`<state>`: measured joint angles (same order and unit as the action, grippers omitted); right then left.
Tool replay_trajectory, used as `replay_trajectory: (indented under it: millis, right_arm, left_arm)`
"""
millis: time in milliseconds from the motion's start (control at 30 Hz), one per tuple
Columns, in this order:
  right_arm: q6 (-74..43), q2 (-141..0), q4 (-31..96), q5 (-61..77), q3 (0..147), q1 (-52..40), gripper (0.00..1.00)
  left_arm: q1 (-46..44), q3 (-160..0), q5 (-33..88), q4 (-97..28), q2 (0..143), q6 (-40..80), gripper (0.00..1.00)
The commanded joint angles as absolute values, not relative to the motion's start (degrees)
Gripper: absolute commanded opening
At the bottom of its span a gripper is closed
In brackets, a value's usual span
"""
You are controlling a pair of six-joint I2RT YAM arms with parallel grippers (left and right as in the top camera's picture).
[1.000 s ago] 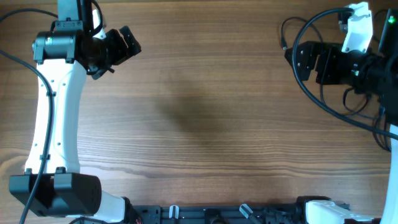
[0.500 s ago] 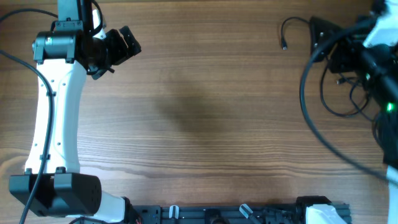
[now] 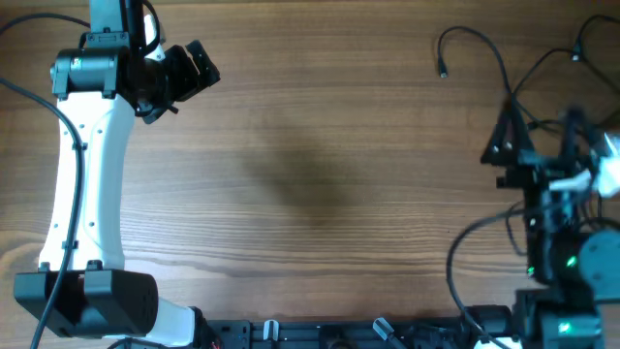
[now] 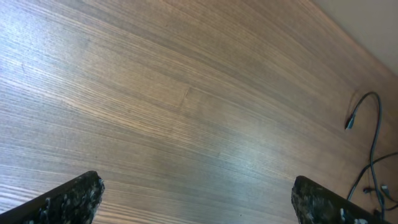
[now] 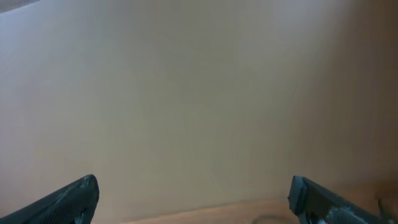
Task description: Untangle cables
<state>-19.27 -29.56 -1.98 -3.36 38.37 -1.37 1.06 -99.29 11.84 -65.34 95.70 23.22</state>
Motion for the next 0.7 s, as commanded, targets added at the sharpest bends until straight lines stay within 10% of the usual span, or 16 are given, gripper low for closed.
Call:
replay_trajectory:
  millis: [0,667]
  right_arm:
    - [-39.2,-22.1,-2.2,-17.8,28.7,-1.5,1.00]
    - [-5.3,-0.2,-10.3,3.8,2.2,-1.5,1.00]
  left_arm:
    - [0.8,-99.2,12.1,-65.2,96.2,23.0,1.00]
    - [0.8,-99.2,12.1,-65.2,96.2,23.0,1.00]
